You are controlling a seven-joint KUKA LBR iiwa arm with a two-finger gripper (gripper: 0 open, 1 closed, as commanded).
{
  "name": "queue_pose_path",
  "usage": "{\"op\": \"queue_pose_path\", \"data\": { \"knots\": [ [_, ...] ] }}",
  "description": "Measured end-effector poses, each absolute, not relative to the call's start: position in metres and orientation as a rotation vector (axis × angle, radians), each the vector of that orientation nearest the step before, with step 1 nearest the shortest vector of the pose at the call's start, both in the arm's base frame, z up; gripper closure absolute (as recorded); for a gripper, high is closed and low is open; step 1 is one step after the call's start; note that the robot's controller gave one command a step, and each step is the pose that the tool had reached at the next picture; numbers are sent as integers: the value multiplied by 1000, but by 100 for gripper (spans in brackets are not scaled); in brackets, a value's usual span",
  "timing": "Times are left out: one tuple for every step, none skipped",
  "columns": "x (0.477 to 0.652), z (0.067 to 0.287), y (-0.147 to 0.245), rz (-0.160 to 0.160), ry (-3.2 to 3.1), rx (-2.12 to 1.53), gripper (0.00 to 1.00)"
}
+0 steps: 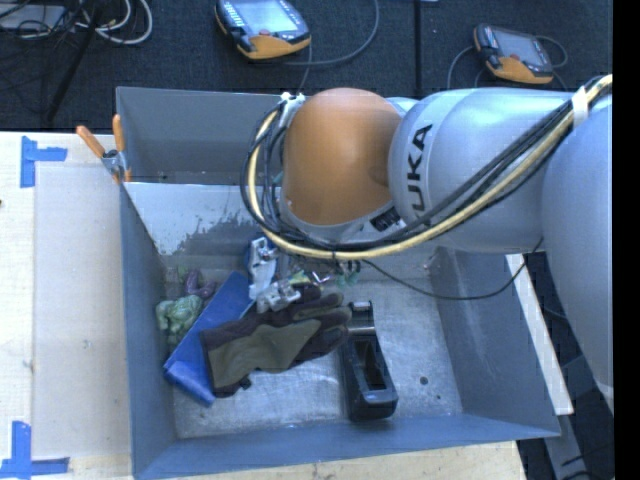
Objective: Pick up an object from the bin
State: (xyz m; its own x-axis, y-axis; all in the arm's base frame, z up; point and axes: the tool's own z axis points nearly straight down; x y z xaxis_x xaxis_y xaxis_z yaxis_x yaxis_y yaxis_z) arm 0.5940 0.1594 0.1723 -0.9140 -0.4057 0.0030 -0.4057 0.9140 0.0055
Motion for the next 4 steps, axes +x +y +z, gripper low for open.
{"op": "queue_pose_path", "data": {
  "knots": [
    [592,195,101,1,-3057,723,100],
    [593,180,114,3,-2994,949,100],
    [592,177,122,-1,-2953,1070,100],
    [587,205,109,0,-2877,1247,100]
  ]
}}
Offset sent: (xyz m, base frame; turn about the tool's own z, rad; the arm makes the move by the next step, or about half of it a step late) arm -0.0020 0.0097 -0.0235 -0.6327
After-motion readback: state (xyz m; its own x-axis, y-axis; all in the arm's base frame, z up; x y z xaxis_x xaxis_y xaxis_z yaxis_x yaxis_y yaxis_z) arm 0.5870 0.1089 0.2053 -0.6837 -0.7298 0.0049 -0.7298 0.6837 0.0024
